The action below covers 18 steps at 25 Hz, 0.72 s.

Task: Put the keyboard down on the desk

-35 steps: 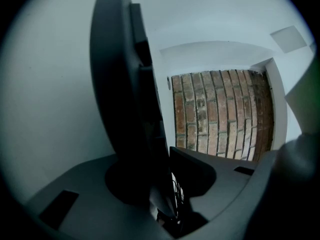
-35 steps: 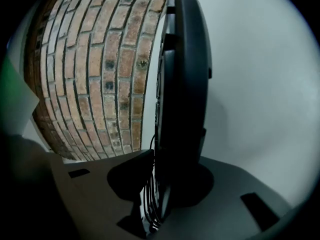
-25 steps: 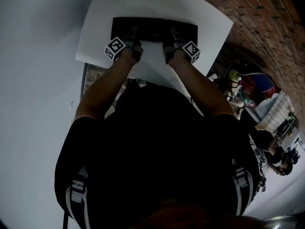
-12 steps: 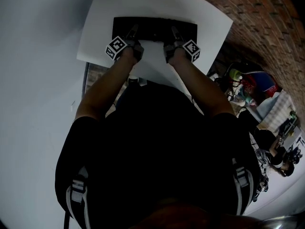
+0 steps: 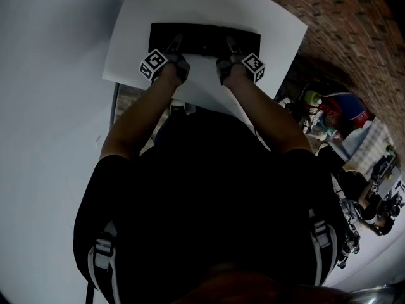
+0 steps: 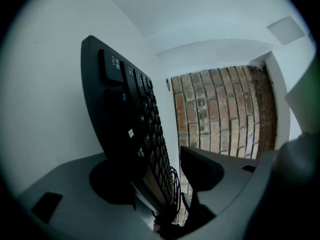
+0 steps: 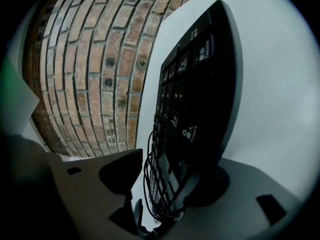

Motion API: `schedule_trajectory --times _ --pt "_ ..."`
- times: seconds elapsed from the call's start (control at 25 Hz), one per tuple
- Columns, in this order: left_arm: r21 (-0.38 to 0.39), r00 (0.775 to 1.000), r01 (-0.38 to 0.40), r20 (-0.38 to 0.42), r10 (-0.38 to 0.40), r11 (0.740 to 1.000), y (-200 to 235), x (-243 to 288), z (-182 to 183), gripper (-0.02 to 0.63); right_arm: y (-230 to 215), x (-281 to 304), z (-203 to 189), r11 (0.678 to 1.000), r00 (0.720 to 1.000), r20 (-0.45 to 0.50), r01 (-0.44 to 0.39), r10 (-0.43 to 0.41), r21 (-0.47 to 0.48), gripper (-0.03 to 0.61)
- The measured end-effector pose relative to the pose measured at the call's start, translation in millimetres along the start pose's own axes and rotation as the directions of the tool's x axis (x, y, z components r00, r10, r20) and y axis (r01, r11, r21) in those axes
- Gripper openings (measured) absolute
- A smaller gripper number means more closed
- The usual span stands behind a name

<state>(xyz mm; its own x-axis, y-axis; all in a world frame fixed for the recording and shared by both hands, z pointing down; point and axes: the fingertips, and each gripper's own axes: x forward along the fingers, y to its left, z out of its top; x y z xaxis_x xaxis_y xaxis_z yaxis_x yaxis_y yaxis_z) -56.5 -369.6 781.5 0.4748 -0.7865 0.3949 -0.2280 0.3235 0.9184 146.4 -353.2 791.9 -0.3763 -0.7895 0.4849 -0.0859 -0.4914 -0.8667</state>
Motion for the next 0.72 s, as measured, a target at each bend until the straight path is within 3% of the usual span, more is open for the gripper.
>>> schedule_trajectory --times 0.72 --pt "-0.005 0.999 -0.015 -0.028 0.015 1.0 4.0 -20.6 -14.0 0.278 -13.3 -17.4 -10.7 0.996 0.995 -0.033 0.093 -0.093 -0.01 0.258"
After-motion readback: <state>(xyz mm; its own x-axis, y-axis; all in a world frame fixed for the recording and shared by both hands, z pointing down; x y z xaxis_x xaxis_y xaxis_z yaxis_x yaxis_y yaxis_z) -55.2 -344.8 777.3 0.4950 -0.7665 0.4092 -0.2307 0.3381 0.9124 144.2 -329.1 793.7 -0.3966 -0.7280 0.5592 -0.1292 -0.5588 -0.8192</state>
